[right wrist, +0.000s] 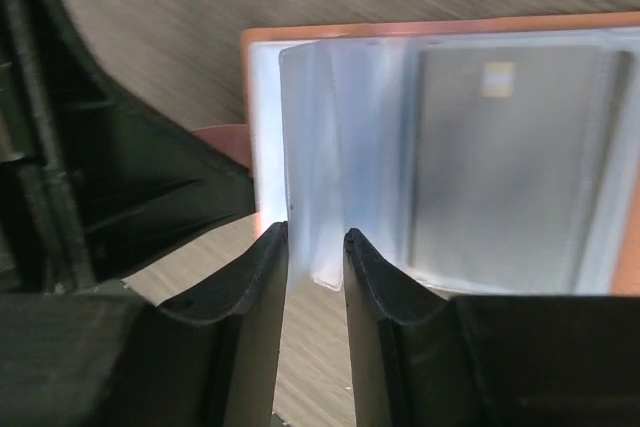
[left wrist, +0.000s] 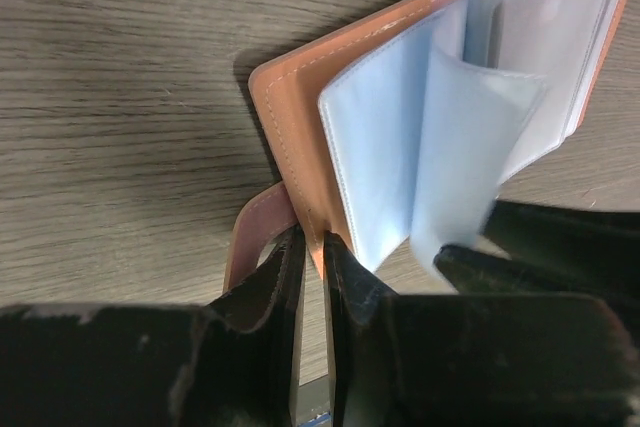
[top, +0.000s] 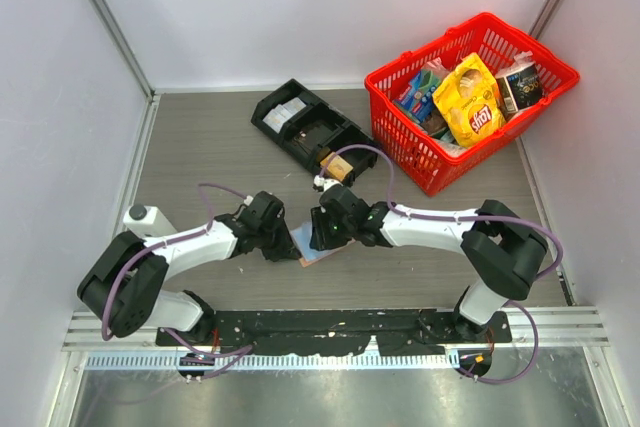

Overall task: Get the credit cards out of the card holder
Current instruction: Remove the credit card from the card holder.

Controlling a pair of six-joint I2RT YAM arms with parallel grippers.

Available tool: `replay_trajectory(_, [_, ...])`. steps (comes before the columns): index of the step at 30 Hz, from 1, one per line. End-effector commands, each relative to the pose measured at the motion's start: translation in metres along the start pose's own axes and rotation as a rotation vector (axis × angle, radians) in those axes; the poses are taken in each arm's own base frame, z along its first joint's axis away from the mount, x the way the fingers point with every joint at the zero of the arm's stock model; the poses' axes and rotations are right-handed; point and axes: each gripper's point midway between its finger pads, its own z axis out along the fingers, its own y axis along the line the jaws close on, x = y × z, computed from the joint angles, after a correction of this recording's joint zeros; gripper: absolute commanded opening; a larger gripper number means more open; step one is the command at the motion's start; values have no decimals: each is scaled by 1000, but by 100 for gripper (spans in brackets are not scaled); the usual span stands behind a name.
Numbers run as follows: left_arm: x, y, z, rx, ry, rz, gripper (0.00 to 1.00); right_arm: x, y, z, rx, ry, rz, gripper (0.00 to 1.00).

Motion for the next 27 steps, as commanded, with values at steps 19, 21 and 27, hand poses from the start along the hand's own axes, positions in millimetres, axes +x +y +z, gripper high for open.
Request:
replay_trajectory(19, [-18, 18, -32, -59, -176, -17, 24, -42, -46, -32, 301, -141, -80, 63])
replay_trajectory(21, [-21, 9, -36, -25, -183, -9, 25, -37, -49, -28, 309, -122, -80, 64])
replay_trajectory(27, [-21, -10, -28, 35, -149, -5, 34, -26, -53, -15, 309, -90, -70, 65])
